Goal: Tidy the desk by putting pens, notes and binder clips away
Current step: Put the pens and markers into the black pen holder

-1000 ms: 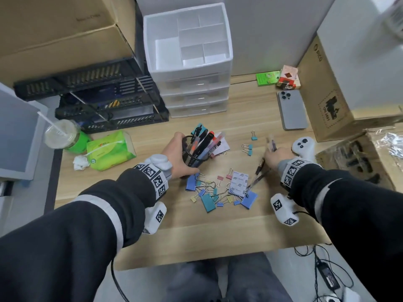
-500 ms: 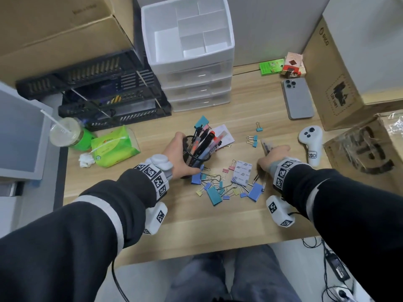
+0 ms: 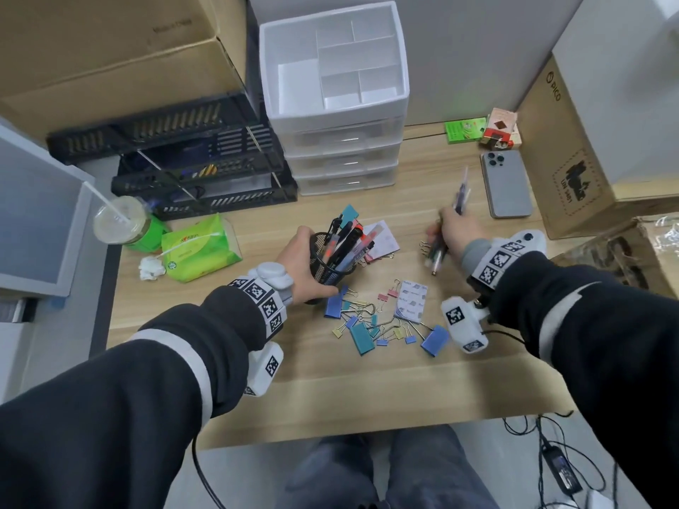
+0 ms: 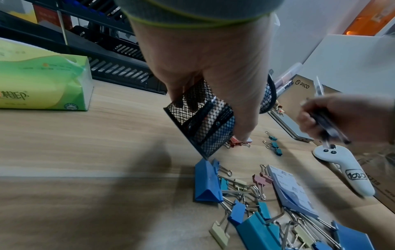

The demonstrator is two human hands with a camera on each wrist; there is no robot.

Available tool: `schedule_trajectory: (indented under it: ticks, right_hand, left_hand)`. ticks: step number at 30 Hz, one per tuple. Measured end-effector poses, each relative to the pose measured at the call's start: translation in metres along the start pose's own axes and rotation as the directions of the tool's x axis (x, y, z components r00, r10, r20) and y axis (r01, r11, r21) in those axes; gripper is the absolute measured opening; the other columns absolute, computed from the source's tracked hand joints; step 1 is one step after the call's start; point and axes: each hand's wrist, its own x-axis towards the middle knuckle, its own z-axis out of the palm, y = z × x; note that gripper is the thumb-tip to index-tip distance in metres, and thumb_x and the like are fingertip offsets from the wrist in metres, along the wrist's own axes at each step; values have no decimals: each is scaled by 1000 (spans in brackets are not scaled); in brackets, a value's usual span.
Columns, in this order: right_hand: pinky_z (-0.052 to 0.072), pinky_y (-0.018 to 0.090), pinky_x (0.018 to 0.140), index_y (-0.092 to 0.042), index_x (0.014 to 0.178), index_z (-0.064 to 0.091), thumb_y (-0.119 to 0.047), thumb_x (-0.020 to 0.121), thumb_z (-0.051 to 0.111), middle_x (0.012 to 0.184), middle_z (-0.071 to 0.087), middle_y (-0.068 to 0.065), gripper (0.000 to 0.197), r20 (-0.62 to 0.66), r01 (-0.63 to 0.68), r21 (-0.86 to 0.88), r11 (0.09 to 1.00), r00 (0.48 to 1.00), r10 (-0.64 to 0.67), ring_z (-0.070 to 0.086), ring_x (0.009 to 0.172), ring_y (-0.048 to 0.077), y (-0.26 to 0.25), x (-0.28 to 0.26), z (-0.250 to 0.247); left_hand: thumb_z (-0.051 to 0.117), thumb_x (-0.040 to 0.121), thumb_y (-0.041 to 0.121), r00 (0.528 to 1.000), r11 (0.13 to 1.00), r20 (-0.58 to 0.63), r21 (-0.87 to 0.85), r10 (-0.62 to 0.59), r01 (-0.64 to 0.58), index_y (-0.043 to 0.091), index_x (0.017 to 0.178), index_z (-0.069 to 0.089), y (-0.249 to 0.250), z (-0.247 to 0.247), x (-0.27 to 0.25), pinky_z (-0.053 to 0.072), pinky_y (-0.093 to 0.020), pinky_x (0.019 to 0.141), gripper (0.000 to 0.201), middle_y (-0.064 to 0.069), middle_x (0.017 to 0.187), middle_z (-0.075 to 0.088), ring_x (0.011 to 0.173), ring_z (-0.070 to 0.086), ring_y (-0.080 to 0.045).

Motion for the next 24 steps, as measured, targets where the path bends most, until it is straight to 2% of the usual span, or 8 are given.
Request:
schedule_trajectory:
  ticks: [2,4,8,12,16,18,21,24]
  right_hand:
    - [51,30,53,-9,119,42,-17,101,39,65,62,6,19,110,-18,311,950,994,-18,58,52,18,-21,-4,17]
    - [52,29,53,-6,124,43,-17,101,41,63,61,6,25,196,-72,524,849,980,-37,60,53,19,-41,-11,33]
    - [50,31,64,-13,94,46,-22,103,48,63,52,-1,12,343,-108,620,778,928,-145,51,56,15,-68,-39,61]
    - [45,28,57,-15,86,43,-19,103,47,64,44,0,18,355,5,543,840,905,-234,44,52,14,-63,-57,95]
    - [45,25,57,-9,95,44,-17,101,48,69,49,4,10,318,151,422,894,899,-302,48,56,15,-46,-69,111]
    - [48,26,61,-11,93,45,-15,99,49,72,52,5,9,306,232,350,908,887,-345,51,61,17,-39,-71,114]
    - [53,35,77,-13,94,49,-15,99,50,77,58,4,5,309,360,212,909,857,-412,58,69,16,-31,-75,115]
    - [54,33,82,-13,101,50,-15,98,51,82,66,2,5,324,425,96,900,842,-432,64,76,14,-24,-79,113]
  left_hand:
    - [94,47,41,1000,1000,-3,15,-5,6,18,113,34,3,1,1,47,-29,63,93,2,95,55,81,57,-16]
    - [94,46,41,1000,1000,-4,24,-19,19,18,111,33,5,0,2,49,-31,64,92,2,94,54,80,57,-15]
    - [95,44,43,999,999,9,30,-38,37,19,108,34,9,-2,4,52,-33,63,92,3,94,55,80,58,-14]
    - [95,42,44,1000,999,-10,29,-16,16,18,106,34,16,-2,5,52,-35,64,92,2,94,56,81,58,-16]
    - [96,42,43,1000,1000,-14,28,-2,2,17,105,34,21,-3,6,51,-33,64,92,1,94,55,81,58,-18]
    - [95,43,43,1000,999,-8,35,-7,7,16,104,34,20,-3,4,50,-32,63,91,0,94,55,82,58,-18]
    - [95,45,42,1000,999,-8,27,-20,20,15,105,34,19,1,0,44,-29,59,89,0,94,55,81,57,-18]
    - [95,44,44,1000,1000,2,16,-15,15,15,105,35,19,4,-2,40,-28,59,90,-1,95,55,81,55,-18]
